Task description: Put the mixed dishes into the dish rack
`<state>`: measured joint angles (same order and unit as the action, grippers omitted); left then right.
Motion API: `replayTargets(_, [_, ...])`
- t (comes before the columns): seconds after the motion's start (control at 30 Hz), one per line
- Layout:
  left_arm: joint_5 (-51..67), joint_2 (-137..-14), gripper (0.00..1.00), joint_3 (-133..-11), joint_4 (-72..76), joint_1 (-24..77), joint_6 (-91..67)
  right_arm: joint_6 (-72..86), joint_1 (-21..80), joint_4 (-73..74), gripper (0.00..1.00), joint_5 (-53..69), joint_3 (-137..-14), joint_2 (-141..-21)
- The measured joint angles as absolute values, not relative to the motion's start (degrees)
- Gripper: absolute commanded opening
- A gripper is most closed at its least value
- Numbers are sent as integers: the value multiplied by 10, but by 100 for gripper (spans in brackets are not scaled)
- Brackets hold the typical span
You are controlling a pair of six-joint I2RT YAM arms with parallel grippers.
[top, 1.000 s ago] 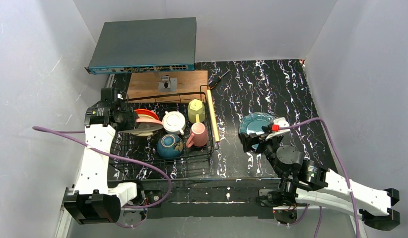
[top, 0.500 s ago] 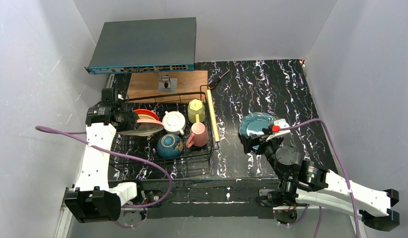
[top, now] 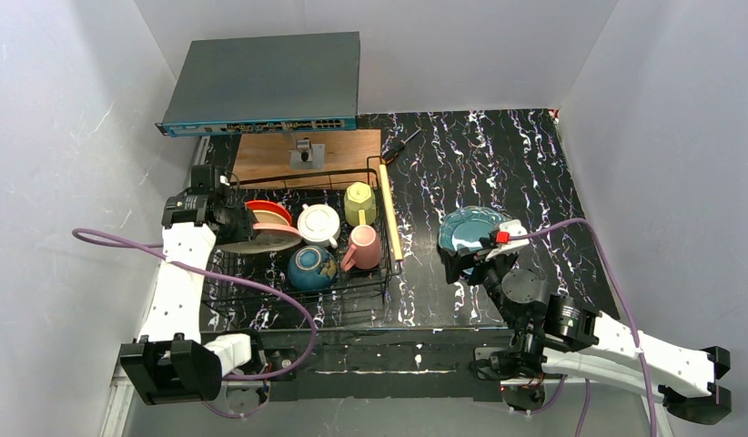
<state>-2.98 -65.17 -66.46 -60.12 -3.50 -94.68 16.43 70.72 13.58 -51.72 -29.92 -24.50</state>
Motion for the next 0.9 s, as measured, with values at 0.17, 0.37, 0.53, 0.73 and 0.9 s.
replayTargets(0.17, [-30,-673,18,-665,-609,-36,-939,166,707,136,98,-517,-299,-252])
replayTargets(0.37, [-34,-680,50,-674,-607,-36,-926,170,707,136,98,-517,-299,-256])
replayTargets(0.53, [-44,-679,73,-693,-604,-36,-907,175,707,135,98,-514,-298,-263])
replayTargets(0.73, [-54,-680,84,-709,-605,-36,-871,179,707,135,98,-510,-298,-279])
replayTargets(0.9, [-55,-679,84,-710,-595,-36,-840,179,707,133,98,-508,-298,-288])
